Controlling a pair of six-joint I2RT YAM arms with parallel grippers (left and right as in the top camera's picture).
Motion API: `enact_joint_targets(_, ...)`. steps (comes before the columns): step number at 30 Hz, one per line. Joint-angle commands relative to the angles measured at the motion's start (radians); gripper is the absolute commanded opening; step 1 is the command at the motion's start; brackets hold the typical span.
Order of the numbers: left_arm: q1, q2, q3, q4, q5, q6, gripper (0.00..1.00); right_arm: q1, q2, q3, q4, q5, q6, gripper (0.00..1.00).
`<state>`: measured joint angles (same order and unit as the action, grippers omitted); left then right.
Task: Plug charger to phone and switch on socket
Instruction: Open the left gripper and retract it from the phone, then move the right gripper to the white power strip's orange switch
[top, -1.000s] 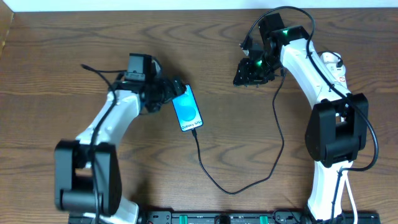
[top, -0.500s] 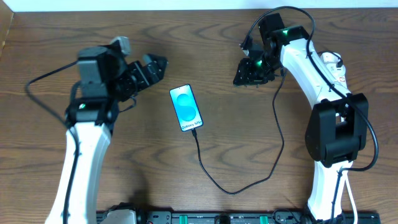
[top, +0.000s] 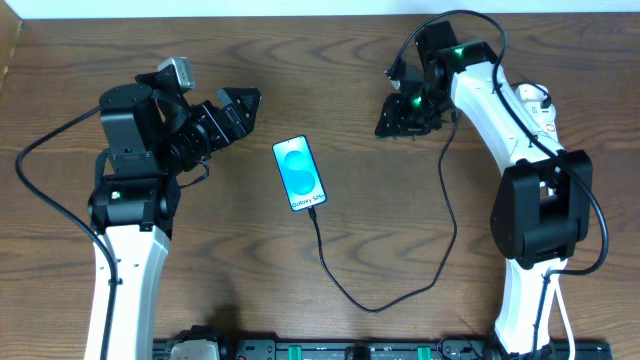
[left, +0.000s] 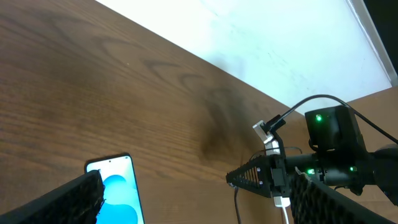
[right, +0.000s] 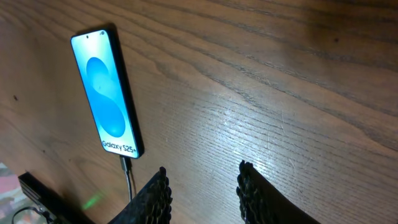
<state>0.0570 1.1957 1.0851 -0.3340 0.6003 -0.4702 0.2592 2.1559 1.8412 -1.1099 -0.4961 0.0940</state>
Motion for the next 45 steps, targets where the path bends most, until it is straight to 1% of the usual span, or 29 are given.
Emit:
enact_joint_targets(1, 0.003, 0.001, -0.004, -0.002, 0.010, 0.017, 0.95, 0.002, -0.007, 0.010, -0.009, 0.004, -0.014, 0.35)
enact_joint_targets(13, 0.003, 0.001, -0.004, -0.002, 0.010, 0.017, 0.95, 0.001, -0.007, 0.010, 0.002, 0.004, -0.014, 0.35)
enact_joint_targets(19, 0.003, 0.001, -0.004, -0.002, 0.010, 0.017, 0.95, -0.034, -0.022, 0.011, 0.002, -0.007, -0.013, 0.28)
enact_joint_targets(20, 0.003, 0.001, -0.004, -0.002, 0.010, 0.017, 0.95, -0.047, -0.032, 0.011, -0.002, -0.007, -0.013, 0.26)
enact_joint_targets(22, 0.003, 0.001, -0.004, -0.002, 0.010, 0.017, 0.95, -0.077, -0.062, 0.011, -0.009, -0.003, -0.013, 0.25)
enact_joint_targets(27, 0.003, 0.001, -0.004, -0.002, 0.010, 0.017, 0.95, -0.176, -0.157, 0.011, -0.014, -0.003, -0.013, 0.29)
enact_joint_targets(30, 0.003, 0.001, -0.004, -0.002, 0.010, 0.017, 0.95, -0.253, -0.200, 0.011, -0.024, -0.002, -0.013, 0.33)
enact_joint_targets(35, 0.003, 0.001, -0.004, -0.002, 0.010, 0.017, 0.95, -0.392, -0.215, 0.011, -0.056, 0.024, -0.002, 0.32)
enact_joint_targets(36, 0.003, 0.001, -0.004, -0.002, 0.010, 0.017, 0.95, -0.422, -0.212, 0.011, -0.059, 0.023, -0.001, 0.31)
enact_joint_targets(38, 0.003, 0.001, -0.004, -0.002, 0.010, 0.017, 0.95, -0.477, -0.211, 0.011, -0.058, 0.023, 0.012, 0.25)
enact_joint_targets(41, 0.003, 0.001, -0.004, -0.002, 0.010, 0.017, 0.95, -0.551, -0.209, 0.011, -0.058, 0.028, 0.018, 0.11)
enact_joint_targets(42, 0.003, 0.001, -0.004, -0.002, 0.010, 0.017, 0.95, -0.576, -0.207, 0.011, -0.056, 0.037, 0.018, 0.01)
enact_joint_targets(45, 0.003, 0.001, -0.004, -0.002, 0.010, 0.017, 0.94, -0.649, -0.200, 0.008, -0.036, 0.061, 0.024, 0.01)
